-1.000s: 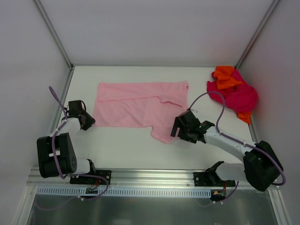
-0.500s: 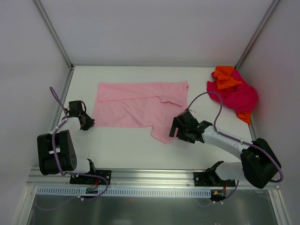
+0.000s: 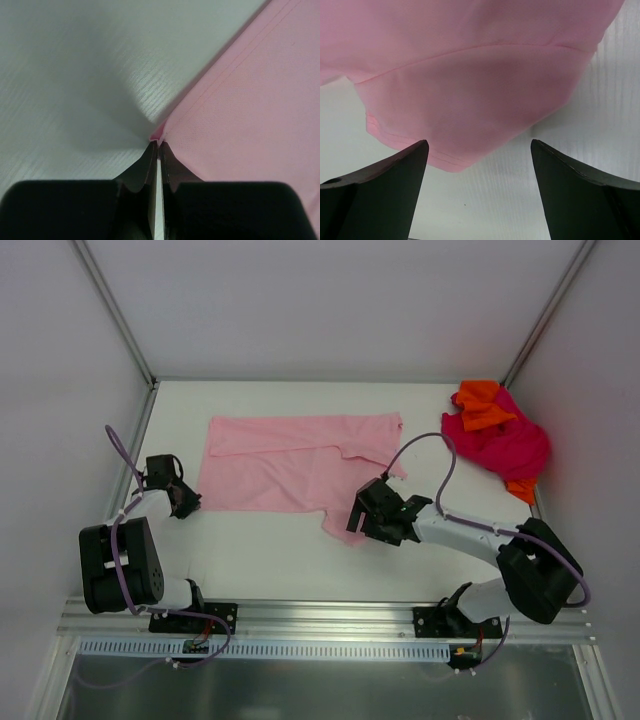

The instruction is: Fold and stack the t-shirts

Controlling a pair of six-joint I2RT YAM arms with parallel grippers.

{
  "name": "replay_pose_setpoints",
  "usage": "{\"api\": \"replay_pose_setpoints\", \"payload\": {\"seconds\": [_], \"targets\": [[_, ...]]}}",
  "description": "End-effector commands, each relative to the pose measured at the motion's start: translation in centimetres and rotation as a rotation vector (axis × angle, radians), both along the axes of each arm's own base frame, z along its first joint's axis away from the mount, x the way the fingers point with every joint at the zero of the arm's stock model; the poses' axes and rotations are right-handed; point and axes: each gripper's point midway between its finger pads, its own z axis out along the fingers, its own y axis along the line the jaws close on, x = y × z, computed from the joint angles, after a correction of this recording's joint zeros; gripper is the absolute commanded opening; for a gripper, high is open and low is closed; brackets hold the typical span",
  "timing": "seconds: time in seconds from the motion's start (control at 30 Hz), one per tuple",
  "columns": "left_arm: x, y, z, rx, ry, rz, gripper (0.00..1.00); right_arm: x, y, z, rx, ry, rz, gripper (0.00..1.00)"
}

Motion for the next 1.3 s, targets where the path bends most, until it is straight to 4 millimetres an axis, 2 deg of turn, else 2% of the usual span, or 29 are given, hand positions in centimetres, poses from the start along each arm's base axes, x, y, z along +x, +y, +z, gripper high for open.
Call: {"api": "replay_pose_setpoints", "payload": {"seconds": [0.0,0.07,0.1,0.27,0.37,0.43,0.53,0.6,0.63,0.7,0.8,0.87,0.97,1.07,1.1,1.17,1.27], "targets": [[0.3,0.4,0.3,0.001,-0.019,0.013,0.00,-0.2,-0.5,0.8,-0.059,0.001,-0.091,0.89],[0.4,0.4,0.3,0.002,-0.020,0.015,0.00,-0.8,-0.6,0.9,-0.084,-0.001,-0.085,0.88],[0.4,0.4,0.3,0.001,-0.020,0.015,0.00,-0.8,-0.5,0.9,-0.079,-0.004,-0.083,0.84],[0.4,0.4,0.1,-0.002,-0.019,0.019,0.00,-0.9,-0.4,-0.4,-0.101,0.006,-0.096,0.77],[0.5,0.4,0.2,-0.001,-0.022,0.019,0.00,-0.1,-0.1,-1.0,-0.110,-0.018,-0.093,0.68],[0.4,0.4,0.2,-0.002,-0.023,0.018,0.00,0.3,0.1,-1.1,-0.125,-0.033,-0.075,0.67],[0.4,0.4,0.1,-0.001,-0.021,0.019,0.00,1.3,0.7,-1.1,-0.150,-0.051,-0.047,0.55],[0.3,0.3,0.1,-0.002,-0.018,0.017,0.00,2.0,1.0,-0.9,-0.168,-0.069,-0.031,0.36],[0.4,0.4,0.1,-0.002,-0.019,0.019,0.00,2.0,0.6,-0.8,-0.190,-0.064,-0.032,0.21],[0.4,0.4,0.1,-0.002,-0.019,0.019,0.00,2.5,0.7,0.2,-0.211,-0.087,-0.017,0.11],[0.4,0.4,0.2,-0.001,-0.021,0.019,0.00,2.6,-0.1,2.0,-0.259,-0.095,-0.005,0.08],[0.4,0.4,0.2,-0.001,-0.021,0.019,0.00,1.9,-1.4,2.7,-0.317,-0.068,0.015,0.08],[0.4,0.4,0.1,-0.002,-0.019,0.019,0.00,0.9,-2.3,4.4,-0.384,-0.037,0.087,0.17],[0.4,0.4,0.1,-0.002,-0.019,0.019,0.00,-0.2,-3.0,4.9,-0.440,0.026,0.152,0.52],[0.5,0.4,0.2,-0.001,-0.021,0.017,0.00,-0.8,-3.7,5.1,-0.469,0.055,0.153,0.79],[0.5,0.4,0.2,-0.001,-0.021,0.019,0.00,-1.7,-4.7,5.0,-0.493,0.080,0.151,0.96],[0.5,0.4,0.2,0.000,-0.022,0.017,0.00,-2.5,-5.0,5.7,-0.421,0.048,0.146,1.00]]}}
